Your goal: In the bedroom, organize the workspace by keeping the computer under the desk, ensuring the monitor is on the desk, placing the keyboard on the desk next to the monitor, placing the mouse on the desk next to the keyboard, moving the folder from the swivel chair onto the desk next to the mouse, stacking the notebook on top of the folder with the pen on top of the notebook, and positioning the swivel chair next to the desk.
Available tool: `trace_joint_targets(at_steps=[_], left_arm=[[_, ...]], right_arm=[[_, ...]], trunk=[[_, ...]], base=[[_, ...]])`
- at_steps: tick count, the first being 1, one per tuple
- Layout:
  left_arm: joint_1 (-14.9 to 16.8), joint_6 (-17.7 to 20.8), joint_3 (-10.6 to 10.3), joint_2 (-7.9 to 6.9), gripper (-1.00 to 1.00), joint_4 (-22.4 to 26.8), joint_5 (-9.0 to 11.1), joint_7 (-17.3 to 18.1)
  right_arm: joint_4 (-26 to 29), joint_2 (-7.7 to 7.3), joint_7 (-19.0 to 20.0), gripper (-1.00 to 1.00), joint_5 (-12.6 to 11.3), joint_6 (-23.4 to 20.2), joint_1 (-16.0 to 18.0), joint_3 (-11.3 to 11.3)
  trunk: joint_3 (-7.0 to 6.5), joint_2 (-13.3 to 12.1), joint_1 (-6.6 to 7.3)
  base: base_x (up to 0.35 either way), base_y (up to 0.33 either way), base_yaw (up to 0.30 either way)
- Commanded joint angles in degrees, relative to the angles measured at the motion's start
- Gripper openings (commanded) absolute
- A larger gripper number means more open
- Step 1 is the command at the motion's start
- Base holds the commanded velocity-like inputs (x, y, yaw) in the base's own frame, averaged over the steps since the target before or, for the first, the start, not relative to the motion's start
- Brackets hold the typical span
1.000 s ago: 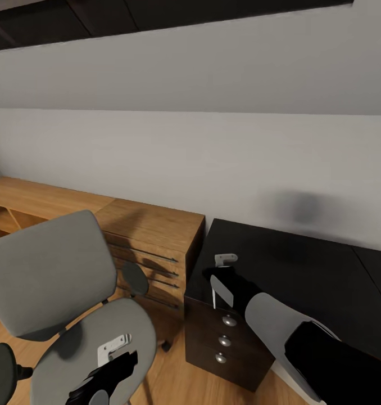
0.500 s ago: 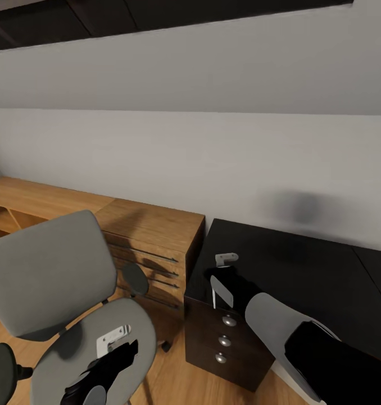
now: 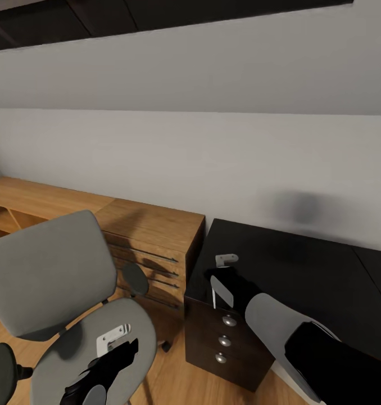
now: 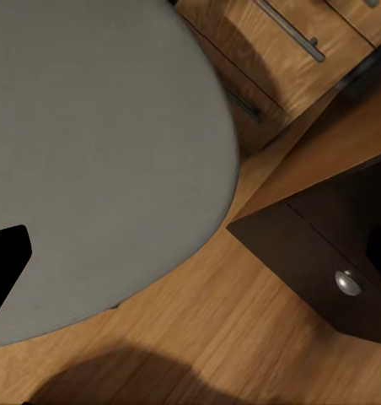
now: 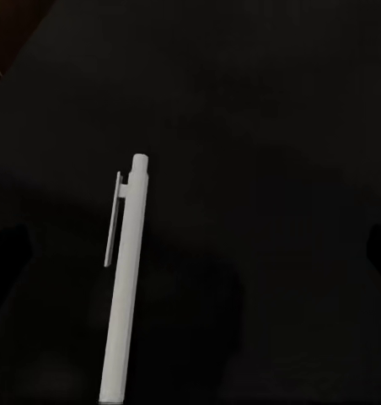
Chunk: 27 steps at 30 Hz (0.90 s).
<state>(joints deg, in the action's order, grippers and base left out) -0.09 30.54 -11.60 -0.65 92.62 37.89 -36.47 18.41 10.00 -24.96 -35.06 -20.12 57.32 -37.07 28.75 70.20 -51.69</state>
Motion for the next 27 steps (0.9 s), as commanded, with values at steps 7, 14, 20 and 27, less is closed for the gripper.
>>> trace_joint_targets(at_steps=[7,14,20,27], left_arm=[[0.04,0.05,-0.09,-0.05,1.0,0.11,0.52,-0.57],[0.04,0.06,-0.16,-0.05,1.0,0.11,0.52,-0.62],[0.01,0.04,-0.18,-0.05,1.0,0.11,0.52,-0.62],[0.0,0.04,-0.18,-0.05,1.0,0.11,0.52,-0.62]], right_arm=[[-0.03,0.0,-0.3,1.0,-0.44,0.02,-1.12,-0.4],[-0.6,0.0,-0.42,1.0,-0.12,0.28,-1.32,-0.22],[-2.86,0.0,-0.44,1.0,0.35,1.33,-1.51,-0.45],[-3.3,0.0,-0.56,1.0,1.82,1.48,-1.59,-0.59]], trunk=[[0.05,0.04,-0.01],[0.05,0.04,-0.01],[0.05,0.04,-0.01],[0.05,0.04,-0.01]], base=[[0.0,0.0,0.165],[0.0,0.0,0.127],[0.0,0.0,0.007],[0.0,0.0,0.0]])
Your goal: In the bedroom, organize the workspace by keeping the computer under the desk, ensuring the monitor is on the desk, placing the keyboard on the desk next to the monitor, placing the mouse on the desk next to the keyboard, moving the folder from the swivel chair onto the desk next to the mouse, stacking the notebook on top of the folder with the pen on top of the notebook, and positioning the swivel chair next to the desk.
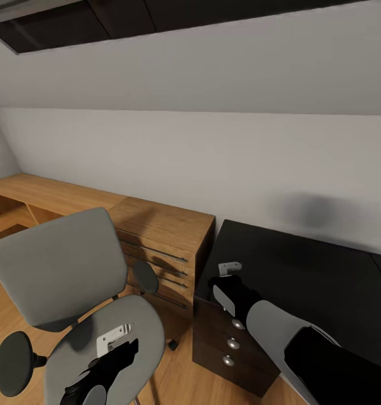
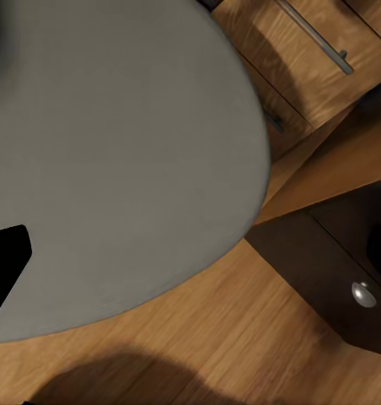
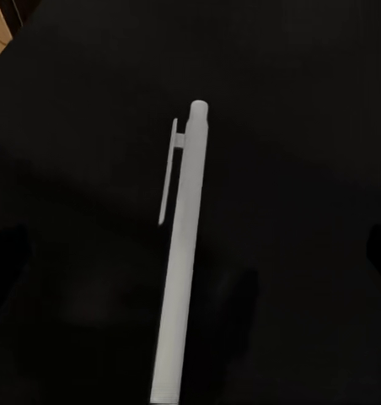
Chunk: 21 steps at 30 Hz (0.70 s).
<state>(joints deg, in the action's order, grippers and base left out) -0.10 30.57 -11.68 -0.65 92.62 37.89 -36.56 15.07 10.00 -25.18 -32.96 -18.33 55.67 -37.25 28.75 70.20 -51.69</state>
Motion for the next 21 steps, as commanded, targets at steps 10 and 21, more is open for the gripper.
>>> trace_joint_targets(at_steps=[10,21], left_arm=[[0.01,0.02,-0.09,-0.05,1.0,0.1,0.52,-0.53],[0.01,0.02,-0.08,-0.05,1.0,0.1,0.52,-0.53]], right_arm=[[-1.31,0.0,-0.39,1.0,0.13,-0.43,0.05,-0.58],[-1.4,0.0,-0.39,1.0,1.09,-0.56,0.05,-0.63]], trunk=[[0.05,0.04,0.0],[1.13,2.44,-1.32]], base=[[0.0,0.0,0.0],[0.0,0.0,0.0]])
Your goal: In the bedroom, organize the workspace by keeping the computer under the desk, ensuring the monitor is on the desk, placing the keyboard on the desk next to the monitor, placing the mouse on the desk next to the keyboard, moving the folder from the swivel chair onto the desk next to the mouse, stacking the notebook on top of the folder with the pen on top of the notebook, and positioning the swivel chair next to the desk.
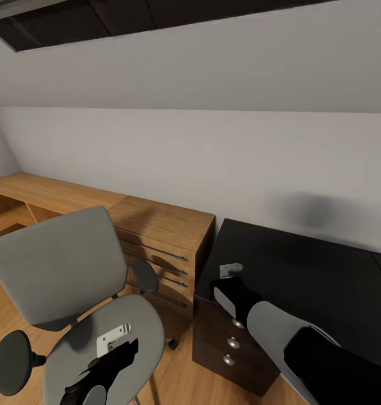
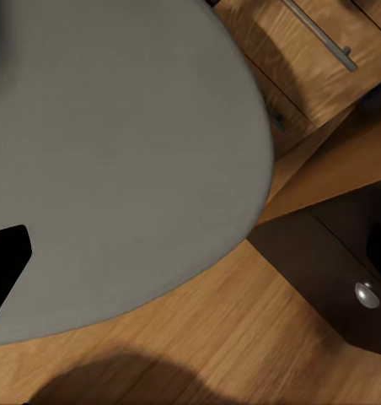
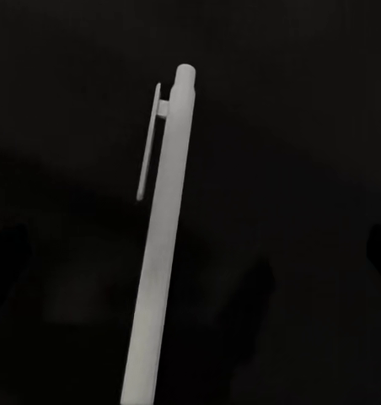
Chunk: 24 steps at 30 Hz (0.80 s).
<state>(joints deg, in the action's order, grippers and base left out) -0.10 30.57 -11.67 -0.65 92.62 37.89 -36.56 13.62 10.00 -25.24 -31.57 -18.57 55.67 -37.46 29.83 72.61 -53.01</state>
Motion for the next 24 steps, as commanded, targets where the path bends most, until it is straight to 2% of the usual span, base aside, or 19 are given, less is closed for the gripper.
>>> trace_joint_targets(at_steps=[1,6,11,17,24], left_arm=[[0.01,0.02,-0.1,-0.05,1.0,0.1,0.52,-0.53],[0.01,0.02,-0.11,-0.05,1.0,0.1,0.52,-0.53],[0.01,0.07,-0.09,-0.05,1.0,0.1,0.52,-0.53],[0.01,0.1,-0.1,-0.05,1.0,0.1,0.52,-0.53],[0.01,0.11,-0.1,-0.05,1.0,0.1,0.53,-0.53]], right_arm=[[0.04,0.0,-0.33,1.0,-0.29,-0.32,0.05,-0.42],[-0.08,0.0,-0.33,1.0,-0.25,-0.38,0.05,-0.42],[-0.15,0.0,-0.33,1.0,-0.24,-0.41,0.05,-0.42],[-0.17,0.0,-0.33,1.0,-0.24,-0.45,0.05,-0.42],[-0.17,0.0,-0.33,1.0,-0.25,-0.5,0.05,-0.42]], trunk=[[0.05,0.03,0.0],[0.77,1.64,-0.88],[0.77,1.64,-0.88],[1.84,4.04,-2.2],[1.84,4.04,-2.2]], base=[[0.0,0.0,0.0],[0.0,0.0,0.0],[0.0,0.0,0.0],[0.0,0.0,0.0],[0.0,0.0,0.0]])
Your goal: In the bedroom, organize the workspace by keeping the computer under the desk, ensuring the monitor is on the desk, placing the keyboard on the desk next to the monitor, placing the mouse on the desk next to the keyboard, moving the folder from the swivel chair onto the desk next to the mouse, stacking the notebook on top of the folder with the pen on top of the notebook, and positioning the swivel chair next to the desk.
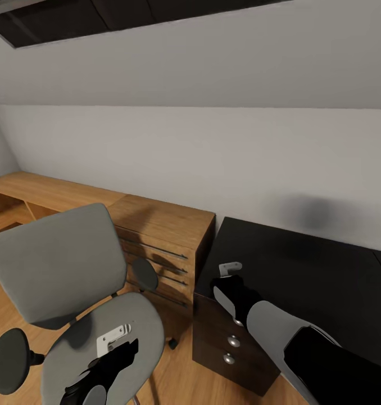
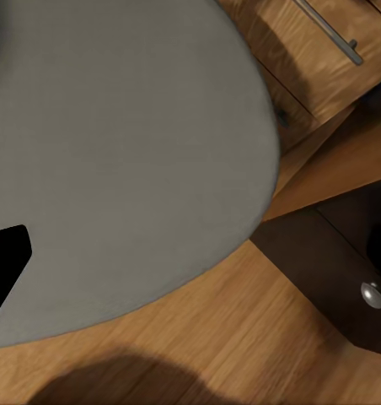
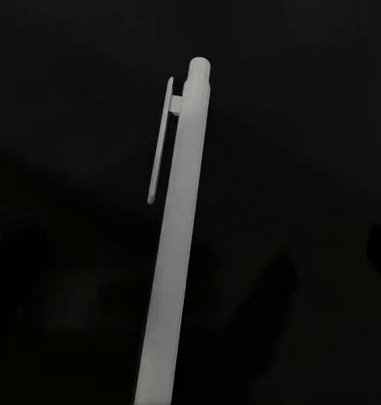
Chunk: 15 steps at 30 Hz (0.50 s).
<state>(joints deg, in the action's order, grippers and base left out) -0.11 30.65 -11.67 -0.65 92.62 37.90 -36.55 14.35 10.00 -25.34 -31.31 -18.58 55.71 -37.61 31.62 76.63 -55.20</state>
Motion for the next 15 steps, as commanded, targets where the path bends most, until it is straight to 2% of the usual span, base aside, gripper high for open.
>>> trace_joint_targets(at_steps=[1,10,11,15], left_arm=[[0.02,0.02,-0.08,-0.05,1.0,0.11,0.53,-0.54],[0.02,0.02,-0.1,-0.05,1.0,0.11,0.59,-0.54],[0.02,0.02,-0.1,-0.05,1.0,0.11,0.59,-0.54],[0.02,0.02,-0.1,-0.05,1.0,0.11,0.59,-0.54]], right_arm=[[-0.9,0.0,-0.24,1.0,-0.53,-0.51,0.01,-0.27],[-0.9,0.0,-0.24,1.0,-0.52,-0.56,0.01,-0.27],[-0.9,0.0,-0.22,-1.0,-0.55,-0.57,0.01,-0.27],[-0.9,0.0,-0.2,-1.0,-0.58,-0.58,0.01,-0.27]], trunk=[[0.06,0.02,-0.01],[0.06,0.02,-0.01],[0.06,0.02,-0.01],[0.06,0.02,-0.01]], base=[[0.0,0.0,0.0],[0.0,0.0,0.0],[0.0,0.0,0.0],[0.0,0.0,0.0]])
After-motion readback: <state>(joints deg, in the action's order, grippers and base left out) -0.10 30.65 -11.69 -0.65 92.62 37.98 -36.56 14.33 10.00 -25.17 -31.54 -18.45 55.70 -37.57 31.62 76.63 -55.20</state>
